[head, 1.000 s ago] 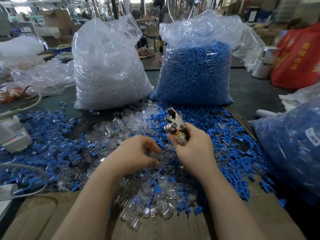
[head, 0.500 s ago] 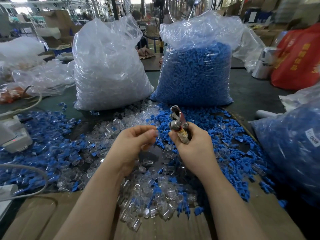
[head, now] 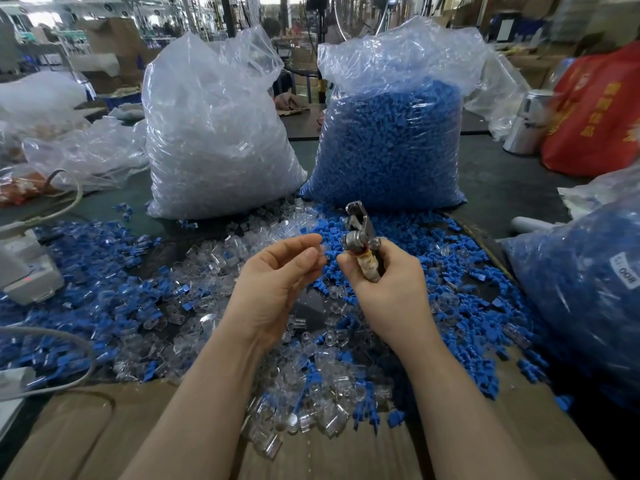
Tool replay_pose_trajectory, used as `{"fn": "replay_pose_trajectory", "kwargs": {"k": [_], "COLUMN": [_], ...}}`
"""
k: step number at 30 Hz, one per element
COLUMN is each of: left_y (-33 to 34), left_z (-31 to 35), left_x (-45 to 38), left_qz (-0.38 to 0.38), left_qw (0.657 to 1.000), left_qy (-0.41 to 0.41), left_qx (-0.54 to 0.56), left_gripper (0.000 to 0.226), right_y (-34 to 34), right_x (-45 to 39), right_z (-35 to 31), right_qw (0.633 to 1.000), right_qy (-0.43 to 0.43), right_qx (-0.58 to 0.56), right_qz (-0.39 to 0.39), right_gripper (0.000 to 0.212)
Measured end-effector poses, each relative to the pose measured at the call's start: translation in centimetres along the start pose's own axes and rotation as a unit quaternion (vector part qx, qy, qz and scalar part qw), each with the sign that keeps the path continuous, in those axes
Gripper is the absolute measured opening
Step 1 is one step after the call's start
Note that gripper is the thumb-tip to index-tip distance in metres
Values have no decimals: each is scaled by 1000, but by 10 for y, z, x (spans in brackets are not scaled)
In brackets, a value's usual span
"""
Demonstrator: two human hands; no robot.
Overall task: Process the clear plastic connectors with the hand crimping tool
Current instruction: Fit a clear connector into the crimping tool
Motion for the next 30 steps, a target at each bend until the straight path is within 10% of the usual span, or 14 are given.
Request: {"fn": "replay_pose_trajectory", "kwargs": {"k": [30], "left_y": [10], "left_z": [18], "left_x": [7], "left_qz": [21], "left_qw": [987], "left_qy": [100], "left_qx": [-127], "left_gripper": [24], "right_y": [0], "right_x": [1], "right_z": [-8], "right_qw": [994], "right_qy": [23], "right_qx": [-111], "right_qz": [-1], "right_gripper": [18]}}
Point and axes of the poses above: each hand's wrist, its own x-axis away from the middle knuckle, its own y-axis out of the palm, z = x × y, the point moved 10 cm from there along -x, towards the middle knuckle, and after that the axes turned 5 degrees about -z, right-handed, at the moved point
